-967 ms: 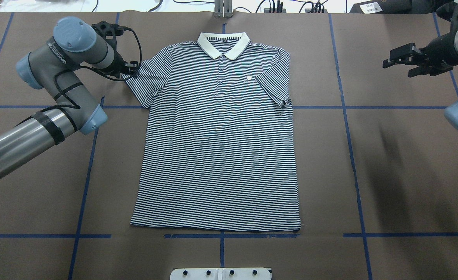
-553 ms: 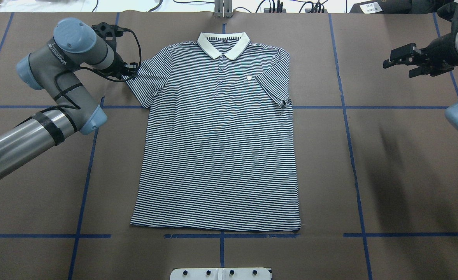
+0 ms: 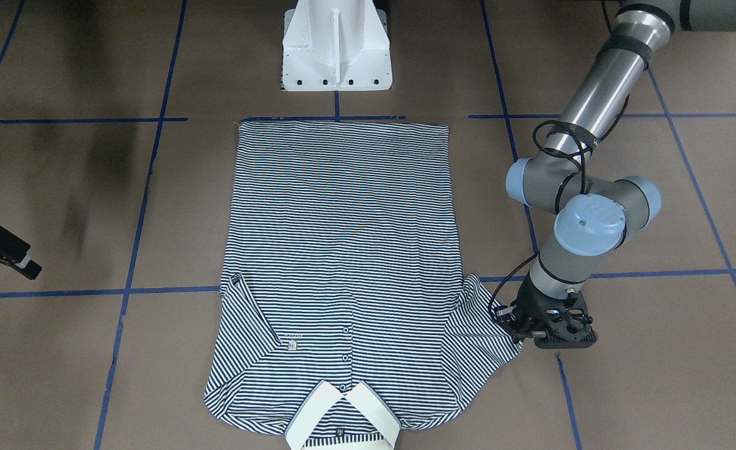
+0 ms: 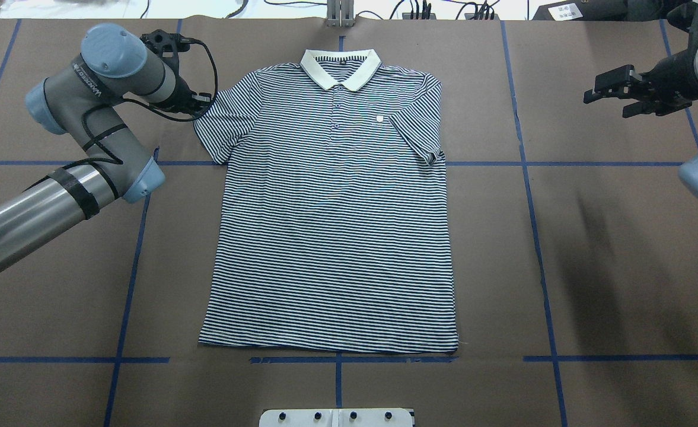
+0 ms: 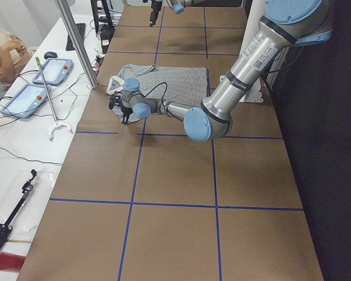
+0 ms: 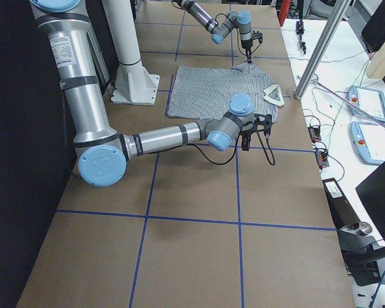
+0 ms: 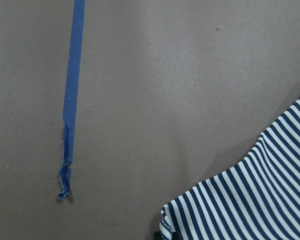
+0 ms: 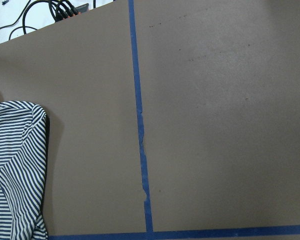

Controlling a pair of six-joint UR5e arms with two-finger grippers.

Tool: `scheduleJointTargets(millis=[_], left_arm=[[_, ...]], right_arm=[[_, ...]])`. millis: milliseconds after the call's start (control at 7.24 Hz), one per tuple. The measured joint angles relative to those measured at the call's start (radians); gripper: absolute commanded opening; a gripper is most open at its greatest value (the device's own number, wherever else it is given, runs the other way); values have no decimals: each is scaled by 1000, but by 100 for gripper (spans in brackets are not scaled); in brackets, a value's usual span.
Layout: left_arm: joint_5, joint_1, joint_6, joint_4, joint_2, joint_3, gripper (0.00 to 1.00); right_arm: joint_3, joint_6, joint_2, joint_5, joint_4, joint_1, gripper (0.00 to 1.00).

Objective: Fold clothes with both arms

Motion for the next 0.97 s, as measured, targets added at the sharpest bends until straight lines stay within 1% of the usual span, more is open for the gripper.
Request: scheduleJointTargets(millis=[138, 414, 553, 829, 967], left_arm=[[-2, 0, -13, 11, -7, -34, 0], [0, 27, -114, 51, -62, -74, 0], [7, 60, -154, 67, -96, -65, 0], [69, 97, -194, 67, -165, 19, 0], [102, 103, -198, 59, -187, 57, 18]], right_arm=[[2, 1, 1, 0, 0, -1, 100], [2, 2, 7, 0, 0, -2, 100], [1, 2, 9, 0, 0, -2, 100], [-1, 2, 11, 0, 0, -2, 100], [-2, 2, 13, 0, 0, -3, 100]])
